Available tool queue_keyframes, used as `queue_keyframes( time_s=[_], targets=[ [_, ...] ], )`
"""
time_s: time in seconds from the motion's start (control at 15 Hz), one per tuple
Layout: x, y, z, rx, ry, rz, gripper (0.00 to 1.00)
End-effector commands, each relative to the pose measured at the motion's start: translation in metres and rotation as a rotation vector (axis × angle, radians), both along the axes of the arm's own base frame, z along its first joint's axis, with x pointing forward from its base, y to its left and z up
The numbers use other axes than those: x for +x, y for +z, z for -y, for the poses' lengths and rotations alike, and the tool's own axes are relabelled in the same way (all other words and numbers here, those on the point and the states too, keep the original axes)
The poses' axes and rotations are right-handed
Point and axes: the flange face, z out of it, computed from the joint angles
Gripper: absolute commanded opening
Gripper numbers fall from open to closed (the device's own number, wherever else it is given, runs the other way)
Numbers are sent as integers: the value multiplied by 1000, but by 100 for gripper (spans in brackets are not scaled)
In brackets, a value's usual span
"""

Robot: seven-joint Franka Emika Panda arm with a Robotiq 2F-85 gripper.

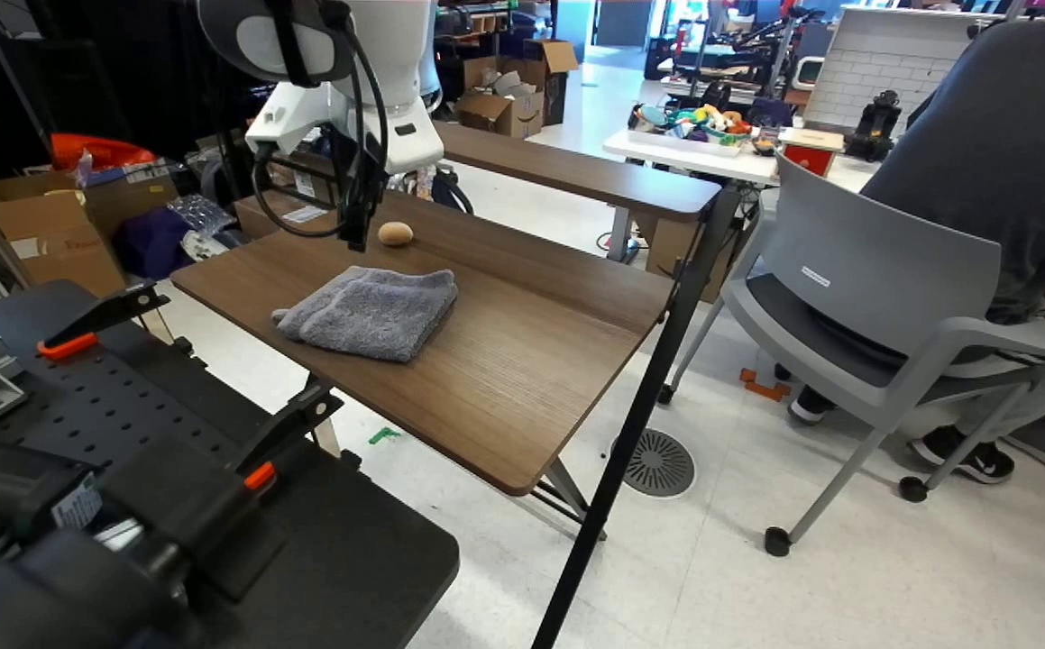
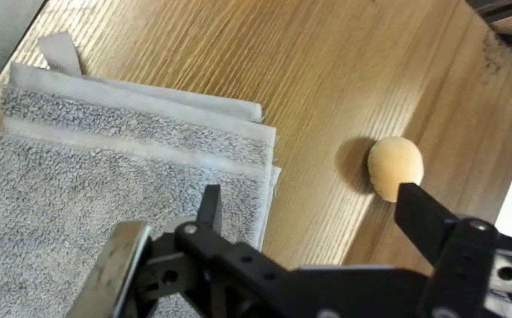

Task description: Wipe the table with the towel then move the plush toy

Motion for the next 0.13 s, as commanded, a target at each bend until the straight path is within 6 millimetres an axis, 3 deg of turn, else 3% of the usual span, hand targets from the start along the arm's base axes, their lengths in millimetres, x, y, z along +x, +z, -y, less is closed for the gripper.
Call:
queue_keyframes(
  time_s=[0.0,0.07],
  targets=[
    [1,5,2,9,1,5,100],
    [0,8,5,10,4,2,100]
  ],
)
